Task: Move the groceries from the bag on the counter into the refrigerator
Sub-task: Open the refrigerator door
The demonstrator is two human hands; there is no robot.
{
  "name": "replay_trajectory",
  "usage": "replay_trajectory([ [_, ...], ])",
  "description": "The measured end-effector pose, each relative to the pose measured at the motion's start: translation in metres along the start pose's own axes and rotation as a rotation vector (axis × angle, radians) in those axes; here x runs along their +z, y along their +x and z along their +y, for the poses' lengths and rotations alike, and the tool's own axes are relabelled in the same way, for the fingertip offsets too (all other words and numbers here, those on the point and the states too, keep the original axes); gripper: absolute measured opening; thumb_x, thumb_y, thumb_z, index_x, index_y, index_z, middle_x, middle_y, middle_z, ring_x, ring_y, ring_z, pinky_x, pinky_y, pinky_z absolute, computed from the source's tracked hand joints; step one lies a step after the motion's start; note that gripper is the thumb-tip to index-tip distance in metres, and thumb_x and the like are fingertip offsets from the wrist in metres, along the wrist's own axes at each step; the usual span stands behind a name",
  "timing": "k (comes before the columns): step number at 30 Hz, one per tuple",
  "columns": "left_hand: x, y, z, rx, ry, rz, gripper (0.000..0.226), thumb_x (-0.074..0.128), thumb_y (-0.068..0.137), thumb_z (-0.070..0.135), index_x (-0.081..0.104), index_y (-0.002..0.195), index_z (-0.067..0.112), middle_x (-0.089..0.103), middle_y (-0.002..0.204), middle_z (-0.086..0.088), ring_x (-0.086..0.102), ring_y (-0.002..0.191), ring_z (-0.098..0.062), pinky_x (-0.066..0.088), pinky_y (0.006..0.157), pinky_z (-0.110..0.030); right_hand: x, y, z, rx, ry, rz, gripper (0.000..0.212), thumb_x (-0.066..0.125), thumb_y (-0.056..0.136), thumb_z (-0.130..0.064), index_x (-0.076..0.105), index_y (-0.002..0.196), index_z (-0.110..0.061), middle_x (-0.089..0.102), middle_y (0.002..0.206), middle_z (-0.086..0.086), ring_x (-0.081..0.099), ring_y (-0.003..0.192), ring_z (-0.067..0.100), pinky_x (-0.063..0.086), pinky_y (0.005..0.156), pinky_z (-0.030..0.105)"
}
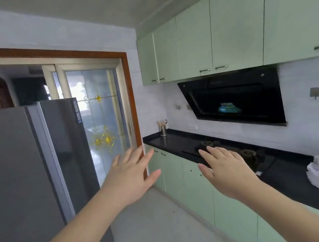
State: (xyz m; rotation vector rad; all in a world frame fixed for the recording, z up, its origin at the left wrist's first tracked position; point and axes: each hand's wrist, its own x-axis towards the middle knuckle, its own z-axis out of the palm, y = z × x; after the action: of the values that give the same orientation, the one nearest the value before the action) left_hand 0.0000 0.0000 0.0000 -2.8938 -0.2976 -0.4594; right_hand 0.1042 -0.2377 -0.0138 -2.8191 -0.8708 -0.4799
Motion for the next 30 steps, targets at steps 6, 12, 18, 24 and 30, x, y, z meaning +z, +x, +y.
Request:
replay_trajectory([
  [6,0.036,0.023,-0.034,-0.058,0.029,-0.047,0.101,-0.022,0.062,0.078,0.0,0.152,0.039,0.0,0.164,0.002,-0.004,0.15,-0.021,0.001,0.12,-0.045,0.032,0.053,-0.021,-0.088,0.065,-0.015,0.059,0.015,0.101,-0.053,0.011,0.155,-0.03,0.013,0.163,-0.007,0.01,0.149,0.016,0.009,0.121,0.039],
  [12,0.073,0.045,-0.095,-0.135,0.095,0.002,0.113,-0.036,0.056,0.078,0.007,0.153,0.038,0.0,0.164,0.001,-0.008,0.149,-0.022,-0.006,0.118,-0.046,0.073,0.115,-0.066,-0.172,0.053,0.018,0.058,0.018,0.101,-0.053,0.013,0.154,-0.03,0.016,0.162,-0.006,0.011,0.149,0.016,0.009,0.12,0.039],
  [18,0.113,0.063,-0.186,-0.207,0.184,0.054,0.074,0.017,0.091,0.069,0.051,0.14,0.026,0.043,0.15,-0.008,0.032,0.142,-0.032,0.018,0.114,-0.053,0.11,0.184,-0.125,-0.257,0.035,0.018,0.058,0.019,0.101,-0.052,0.015,0.154,-0.028,0.018,0.162,-0.002,0.012,0.149,0.019,0.008,0.119,0.04],
  [24,0.151,0.083,-0.249,-0.233,0.175,0.022,0.071,0.024,0.09,0.068,0.05,0.141,0.025,0.047,0.147,-0.007,0.037,0.139,-0.031,0.026,0.113,-0.051,0.15,0.237,-0.175,-0.329,0.073,-0.021,0.058,0.02,0.101,-0.053,0.016,0.154,-0.028,0.02,0.161,-0.002,0.014,0.148,0.019,0.01,0.118,0.039],
  [30,0.181,0.102,-0.285,-0.309,0.148,-0.039,0.073,0.019,0.09,0.069,0.045,0.144,0.026,0.043,0.151,-0.006,0.034,0.142,-0.029,0.026,0.115,-0.051,0.196,0.289,-0.206,-0.395,0.09,-0.047,0.065,0.008,0.097,-0.057,0.018,0.154,-0.028,0.023,0.16,-0.002,0.016,0.148,0.019,0.013,0.118,0.039],
])
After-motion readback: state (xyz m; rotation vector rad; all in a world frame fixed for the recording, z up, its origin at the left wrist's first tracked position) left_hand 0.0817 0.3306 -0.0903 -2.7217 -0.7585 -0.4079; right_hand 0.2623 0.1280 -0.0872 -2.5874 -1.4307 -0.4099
